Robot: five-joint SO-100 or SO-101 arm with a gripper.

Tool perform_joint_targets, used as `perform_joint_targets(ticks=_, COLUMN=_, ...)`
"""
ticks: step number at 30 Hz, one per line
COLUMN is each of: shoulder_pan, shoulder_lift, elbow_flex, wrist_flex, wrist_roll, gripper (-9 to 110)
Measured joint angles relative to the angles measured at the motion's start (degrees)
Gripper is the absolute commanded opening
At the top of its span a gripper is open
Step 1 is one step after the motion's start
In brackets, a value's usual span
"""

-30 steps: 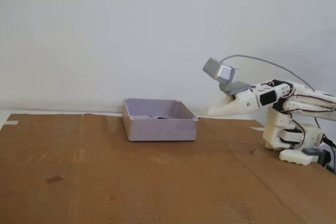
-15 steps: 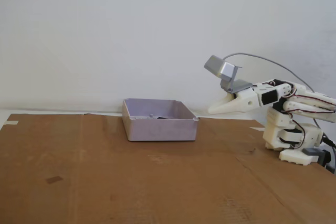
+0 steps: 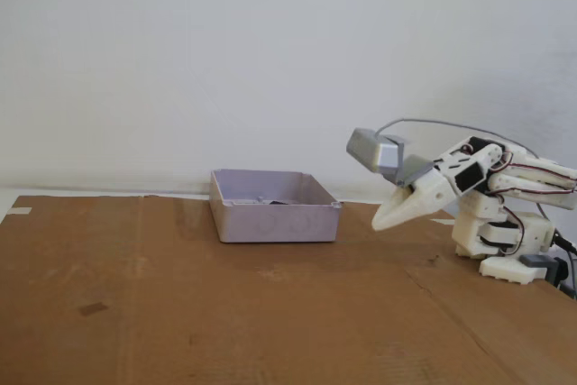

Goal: Grasp a block and put it in the box.

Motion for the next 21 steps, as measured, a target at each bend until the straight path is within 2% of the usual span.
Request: perform_joint_targets(ticks=21, shoulder_pan=-0.18, shoulder_lift=0.53, elbow_flex=0.00, wrist_flex=20.92, wrist_roll=0.00, gripper=0)
